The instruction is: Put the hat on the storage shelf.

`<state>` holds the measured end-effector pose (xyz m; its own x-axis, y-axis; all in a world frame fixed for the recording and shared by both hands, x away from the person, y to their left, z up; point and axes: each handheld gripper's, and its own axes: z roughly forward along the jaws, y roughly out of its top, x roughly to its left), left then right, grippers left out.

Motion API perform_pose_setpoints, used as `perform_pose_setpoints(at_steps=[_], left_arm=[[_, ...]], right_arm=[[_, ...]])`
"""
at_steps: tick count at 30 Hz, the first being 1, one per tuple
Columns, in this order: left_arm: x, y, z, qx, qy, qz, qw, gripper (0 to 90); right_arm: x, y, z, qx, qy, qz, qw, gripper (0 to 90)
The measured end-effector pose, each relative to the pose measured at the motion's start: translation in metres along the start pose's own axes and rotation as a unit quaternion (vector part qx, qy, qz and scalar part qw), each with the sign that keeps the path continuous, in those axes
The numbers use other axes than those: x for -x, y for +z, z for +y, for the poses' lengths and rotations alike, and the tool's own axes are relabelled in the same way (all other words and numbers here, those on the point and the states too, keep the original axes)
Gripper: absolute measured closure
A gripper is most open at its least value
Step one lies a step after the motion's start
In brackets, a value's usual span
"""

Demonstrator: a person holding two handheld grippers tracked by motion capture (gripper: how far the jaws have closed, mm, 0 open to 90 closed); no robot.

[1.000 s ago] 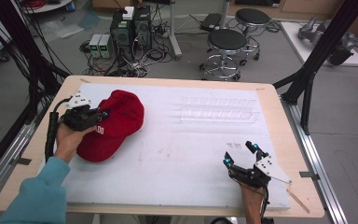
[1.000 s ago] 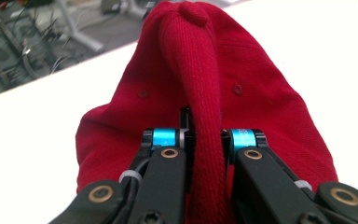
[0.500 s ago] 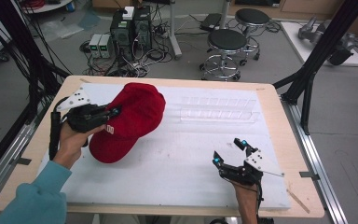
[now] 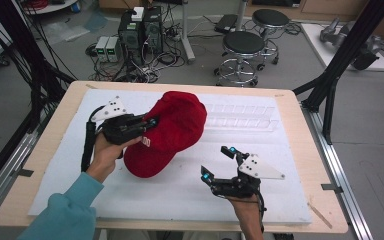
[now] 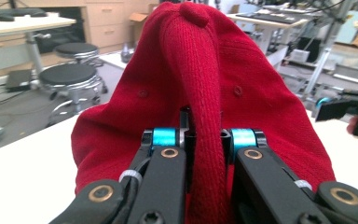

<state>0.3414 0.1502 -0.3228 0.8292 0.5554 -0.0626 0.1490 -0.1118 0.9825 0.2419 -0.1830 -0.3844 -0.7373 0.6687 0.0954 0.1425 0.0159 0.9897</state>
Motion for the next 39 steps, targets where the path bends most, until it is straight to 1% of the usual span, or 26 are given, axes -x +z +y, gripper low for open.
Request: perform_pose_setpoints(at_steps=[2,4,5,8,9,11,12,14,16,17,19,20,21,22,23,24,25,26,28,29,32,33,34,36,38,39], left_arm=[[0.002,0.003,0.001,0.001,0.000,-0.003,1.0000,87.8],[0.006,0.009,0.001,0.002,0.001,-0.007,1.0000,87.7],[0.008,0.011,0.002,0.005,-0.002,-0.009,0.9999,87.7],[0.012,0.017,0.003,0.016,-0.008,-0.021,0.9996,87.7],[0.014,0.019,0.004,0.020,-0.008,-0.024,0.9995,87.8],[0.020,0.025,0.005,0.027,-0.008,-0.032,0.9991,87.8],[0.020,0.025,0.005,0.027,-0.008,-0.032,0.9991,87.8],[0.023,0.029,0.005,0.028,-0.003,-0.034,0.9990,87.8],[0.025,0.033,0.005,0.028,-0.004,-0.034,0.9990,87.8],[0.027,0.035,0.005,0.029,-0.005,-0.037,0.9989,87.8],[0.030,0.038,0.005,0.031,-0.001,-0.040,0.9987,87.8],[0.031,0.039,0.005,0.031,0.003,-0.042,0.9987,87.8],[0.033,0.041,0.005,0.032,0.005,-0.042,0.9986,87.8],[0.035,0.041,0.005,0.033,0.006,-0.041,0.9986,87.8],[0.036,0.043,0.005,0.036,0.006,-0.043,0.9984,87.8],[0.037,0.043,0.005,0.038,0.006,-0.043,0.9984,87.8],[0.038,0.044,0.005,0.040,0.004,-0.042,0.9983,87.8],[0.039,0.045,0.005,0.041,0.005,-0.045,0.9982,87.8],[0.040,0.045,0.005,0.042,0.006,-0.045,0.9981,87.8],[0.041,0.045,0.005,0.041,0.007,-0.046,0.9980,87.8],[0.041,0.046,0.005,0.039,0.011,-0.047,0.9981,87.8],[0.040,0.046,0.004,0.039,0.011,-0.045,0.9982,87.8],[0.040,0.046,0.004,0.039,0.011,-0.045,0.9982,87.8],[0.040,0.046,0.004,0.038,0.012,-0.042,0.9983,87.8],[0.040,0.046,0.003,0.039,0.011,-0.047,0.9981,87.8],[0.040,0.046,0.003,0.040,0.012,-0.050,0.9979,87.8]], right_arm=[[-0.002,0.002,0.001,-0.001,0.000,0.004,1.0000,10.1],[-0.006,0.008,0.002,-0.009,0.007,0.018,0.9998,10.1],[-0.006,0.008,0.002,-0.009,0.007,0.018,0.9998,10.1],[-0.006,0.013,0.002,-0.013,0.015,0.033,0.9993,10.1],[-0.006,0.017,0.001,-0.016,0.022,0.043,0.9987,10.0],[-0.006,0.020,0.001,-0.021,0.030,0.048,0.9982,10.1],[-0.006,0.020,0.001,-0.021,0.030,0.048,0.9982,10.1],[-0.006,0.025,0.000,-0.027,0.048,0.056,0.9969,10.5],[-0.005,0.027,0.000,-0.029,0.064,0.069,0.9952,19.1],[-0.004,0.028,0.000,-0.028,0.069,0.077,0.9943,20.1],[-0.004,0.029,0.000,-0.028,0.075,0.081,0.9935,20.4],[-0.004,0.030,-0.001,-0.028,0.079,0.083,0.9930,23.0],[-0.003,0.032,-0.001,-0.027,0.093,0.098,0.9905,29.9],[-0.003,0.032,-0.001,-0.027,0.093,0.098,0.9905,29.9],[-0.003,0.033,-0.001,-0.032,0.106,0.113,0.9874,33.0],[-0.001,0.034,-0.001,-0.034,0.112,0.122,0.9856,34.9],[-0.001,0.035,-0.002,-0.037,0.117,0.124,0.9847,36.5],[0.001,0.036,-0.003,-0.038,0.124,0.135,0.9823,42.4],[0.002,0.035,-0.003,-0.036,0.134,0.141,0.9801,47.2],[0.002,0.035,-0.003,-0.036,0.134,0.141,0.9801,47.2],[0.003,0.034,-0.003,-0.036,0.134,0.147,0.9794,57.1],[0.003,0.034,-0.003,-0.038,0.131,0.150,0.9794,62.7],[0.003,0.034,-0.003,-0.038,0.131,0.150,0.9794,62.7],[0.004,0.034,-0.003,-0.039,0.128,0.155,0.9788,69.7],[0.004,0.034,-0.003,-0.040,0.131,0.162,0.9772,74.2],[0.005,0.034,-0.003,-0.041,0.139,0.170,0.9748,77.9]])
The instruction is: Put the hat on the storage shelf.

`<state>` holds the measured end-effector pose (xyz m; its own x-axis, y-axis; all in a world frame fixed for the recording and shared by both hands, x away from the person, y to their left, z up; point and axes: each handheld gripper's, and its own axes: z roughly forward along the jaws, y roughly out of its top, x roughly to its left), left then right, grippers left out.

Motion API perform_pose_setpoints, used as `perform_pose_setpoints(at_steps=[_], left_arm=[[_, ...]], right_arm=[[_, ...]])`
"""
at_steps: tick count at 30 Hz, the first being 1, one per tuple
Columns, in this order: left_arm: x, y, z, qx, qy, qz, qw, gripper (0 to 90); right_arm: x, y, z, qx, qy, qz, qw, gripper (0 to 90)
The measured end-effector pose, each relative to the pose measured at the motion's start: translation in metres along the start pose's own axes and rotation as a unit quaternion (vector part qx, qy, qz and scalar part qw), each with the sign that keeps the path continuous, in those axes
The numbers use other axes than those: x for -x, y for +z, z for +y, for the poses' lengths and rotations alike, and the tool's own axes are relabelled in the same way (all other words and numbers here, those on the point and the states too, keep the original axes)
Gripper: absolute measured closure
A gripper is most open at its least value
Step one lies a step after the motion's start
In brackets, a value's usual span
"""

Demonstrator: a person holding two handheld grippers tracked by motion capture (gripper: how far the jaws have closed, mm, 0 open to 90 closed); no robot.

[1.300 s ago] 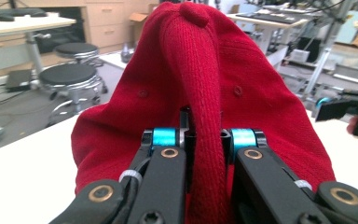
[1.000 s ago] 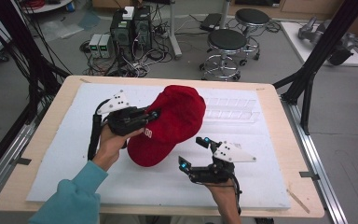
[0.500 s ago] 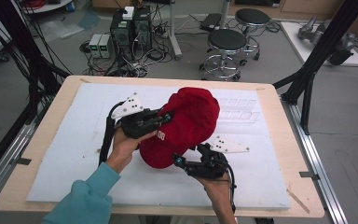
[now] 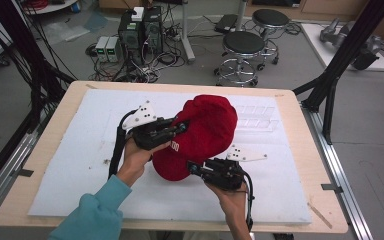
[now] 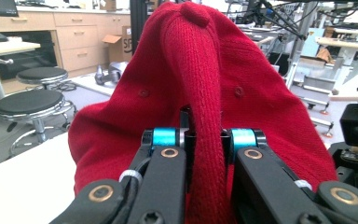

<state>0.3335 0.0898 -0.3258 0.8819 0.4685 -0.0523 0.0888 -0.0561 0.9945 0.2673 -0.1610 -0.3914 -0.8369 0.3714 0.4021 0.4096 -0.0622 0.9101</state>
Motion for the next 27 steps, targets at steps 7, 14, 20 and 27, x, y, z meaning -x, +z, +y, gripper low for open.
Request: perform_pose_setpoints(at_steps=[7,14,20,27], left_arm=[[0.000,0.002,-0.002,-0.004,0.012,-0.010,0.9999,87.3],[0.000,0.003,-0.002,-0.025,0.007,0.013,0.9996,52.1],[-0.009,0.000,-0.006,-0.106,-0.056,-0.006,0.9928,7.4],[-0.014,-0.017,-0.004,-0.095,-0.041,0.003,0.9947,7.4]], right_arm=[[0.001,-0.002,0.002,-0.013,0.013,0.002,0.9998,84.4],[-0.001,-0.002,0.003,-0.024,-0.001,-0.015,0.9996,84.6],[0.002,-0.006,0.005,-0.024,-0.002,-0.029,0.9993,84.6],[0.006,-0.013,0.013,-0.024,-0.020,-0.054,0.9980,84.5]])
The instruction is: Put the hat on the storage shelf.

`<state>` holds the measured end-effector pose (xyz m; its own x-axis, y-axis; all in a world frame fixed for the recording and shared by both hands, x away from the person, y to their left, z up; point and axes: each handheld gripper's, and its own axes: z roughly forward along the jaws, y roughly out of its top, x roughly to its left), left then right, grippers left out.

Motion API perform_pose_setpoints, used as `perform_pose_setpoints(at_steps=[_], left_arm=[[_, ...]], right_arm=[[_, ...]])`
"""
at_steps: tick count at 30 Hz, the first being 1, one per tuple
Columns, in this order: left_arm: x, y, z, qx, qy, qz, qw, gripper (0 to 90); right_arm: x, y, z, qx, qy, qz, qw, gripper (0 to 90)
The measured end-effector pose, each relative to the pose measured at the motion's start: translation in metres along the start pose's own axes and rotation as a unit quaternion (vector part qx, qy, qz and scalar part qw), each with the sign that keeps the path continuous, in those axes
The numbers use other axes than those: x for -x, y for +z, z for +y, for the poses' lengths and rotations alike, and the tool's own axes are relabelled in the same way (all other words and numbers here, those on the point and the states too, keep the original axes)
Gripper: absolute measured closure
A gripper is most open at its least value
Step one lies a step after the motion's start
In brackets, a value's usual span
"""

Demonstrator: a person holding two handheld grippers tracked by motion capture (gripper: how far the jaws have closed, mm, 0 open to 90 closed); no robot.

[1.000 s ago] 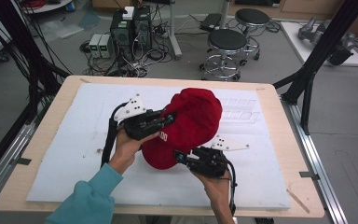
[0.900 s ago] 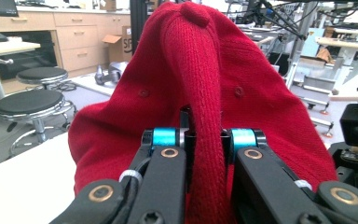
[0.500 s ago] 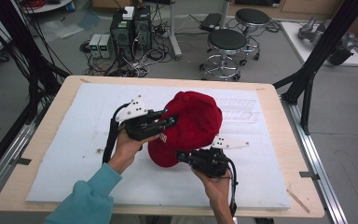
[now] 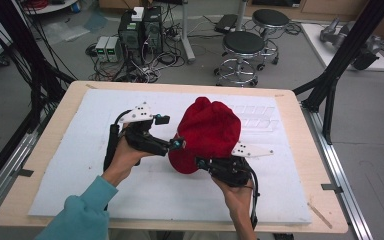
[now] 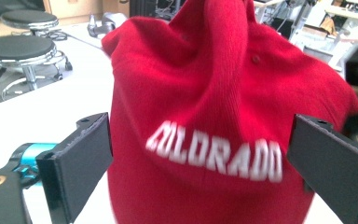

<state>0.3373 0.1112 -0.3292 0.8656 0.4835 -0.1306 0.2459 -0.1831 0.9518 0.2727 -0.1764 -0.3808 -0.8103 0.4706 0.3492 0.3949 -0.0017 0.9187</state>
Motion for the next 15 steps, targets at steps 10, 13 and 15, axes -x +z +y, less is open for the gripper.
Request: perform_pose_setpoints(at_steps=[10,13,15], left_arm=[[-0.014,-0.042,-0.027,-0.022,0.019,0.053,0.9982,7.4],[-0.022,-0.058,-0.040,-0.022,0.014,0.065,0.9975,7.5],[-0.026,-0.070,-0.049,-0.015,0.016,0.074,0.9970,7.6]], right_arm=[[0.012,-0.013,0.021,0.005,-0.029,-0.044,0.9986,84.5],[0.018,-0.018,0.032,0.004,-0.040,-0.065,0.9971,84.5],[0.025,-0.024,0.041,0.009,-0.052,-0.086,0.9949,84.5]])
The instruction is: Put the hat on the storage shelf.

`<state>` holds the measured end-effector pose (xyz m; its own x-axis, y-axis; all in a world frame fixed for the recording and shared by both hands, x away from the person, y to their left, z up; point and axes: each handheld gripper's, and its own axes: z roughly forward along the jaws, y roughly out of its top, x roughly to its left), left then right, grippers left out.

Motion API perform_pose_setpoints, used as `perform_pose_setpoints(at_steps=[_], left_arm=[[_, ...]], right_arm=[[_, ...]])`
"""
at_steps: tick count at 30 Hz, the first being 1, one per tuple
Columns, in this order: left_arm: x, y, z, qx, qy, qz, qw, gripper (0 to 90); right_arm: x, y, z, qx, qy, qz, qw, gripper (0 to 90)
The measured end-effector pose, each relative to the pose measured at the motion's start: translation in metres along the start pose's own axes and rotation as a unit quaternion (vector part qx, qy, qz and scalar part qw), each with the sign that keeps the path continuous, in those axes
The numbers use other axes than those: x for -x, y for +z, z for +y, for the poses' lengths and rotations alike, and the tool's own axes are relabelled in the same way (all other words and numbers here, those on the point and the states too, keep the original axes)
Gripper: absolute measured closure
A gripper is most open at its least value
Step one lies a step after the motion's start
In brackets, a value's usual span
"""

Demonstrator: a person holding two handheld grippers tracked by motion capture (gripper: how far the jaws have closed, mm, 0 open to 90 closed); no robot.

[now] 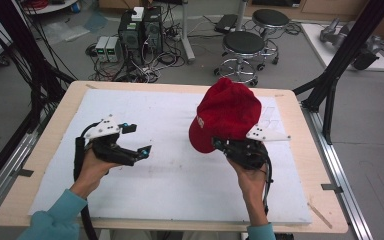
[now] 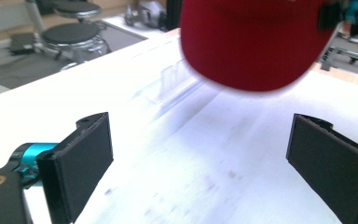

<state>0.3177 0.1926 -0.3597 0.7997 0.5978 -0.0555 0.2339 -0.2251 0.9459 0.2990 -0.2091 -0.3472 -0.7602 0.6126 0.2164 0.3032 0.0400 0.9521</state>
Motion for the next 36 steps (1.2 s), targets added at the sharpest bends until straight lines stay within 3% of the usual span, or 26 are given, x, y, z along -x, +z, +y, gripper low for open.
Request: perform_pose_setpoints(at_steps=[5,8,10,14,17,19,27,29,31,36], left_arm=[[-0.013,-0.027,-0.025,0.022,-0.002,0.043,0.9988,7.6],[-0.019,-0.040,-0.042,0.033,-0.008,0.057,0.9978,7.6],[-0.022,-0.047,-0.054,0.040,-0.008,0.068,0.9969,7.6],[-0.027,-0.057,-0.070,0.054,-0.014,0.092,0.9942,7.6],[-0.028,-0.061,-0.080,0.065,-0.018,0.104,0.9923,7.6],[-0.030,-0.063,-0.086,0.070,-0.024,0.100,0.9922,7.6],[-0.029,-0.066,-0.103,0.089,-0.035,0.116,0.9887,7.6],[-0.027,-0.066,-0.106,0.105,-0.028,0.127,0.9860,7.6],[-0.028,-0.065,-0.109,0.101,-0.032,0.134,0.9854,7.9],[-0.028,-0.066,-0.116,0.119,-0.031,0.153,0.9806,7.9]], right_arm=[[0.013,-0.004,0.009,0.009,-0.007,-0.028,0.9995,84.5],[0.024,-0.005,0.014,0.011,-0.008,-0.043,0.9990,84.5],[0.035,-0.003,0.017,0.002,-0.015,-0.066,0.9977,84.5],[0.042,0.001,0.021,-0.005,-0.020,-0.082,0.9964,84.5],[0.047,0.005,0.023,-0.007,-0.032,-0.101,0.9943,84.5],[0.054,0.009,0.025,-0.015,-0.037,-0.114,0.9926,84.5],[0.070,0.021,0.022,-0.024,-0.032,-0.135,0.9900,84.5],[0.073,0.025,0.021,-0.025,-0.032,-0.139,0.9895,84.5],[0.076,0.030,0.020,-0.023,-0.028,-0.139,0.9897,84.4],[0.080,0.039,0.017,-0.035,-0.038,-0.148,0.9876,84.5]])
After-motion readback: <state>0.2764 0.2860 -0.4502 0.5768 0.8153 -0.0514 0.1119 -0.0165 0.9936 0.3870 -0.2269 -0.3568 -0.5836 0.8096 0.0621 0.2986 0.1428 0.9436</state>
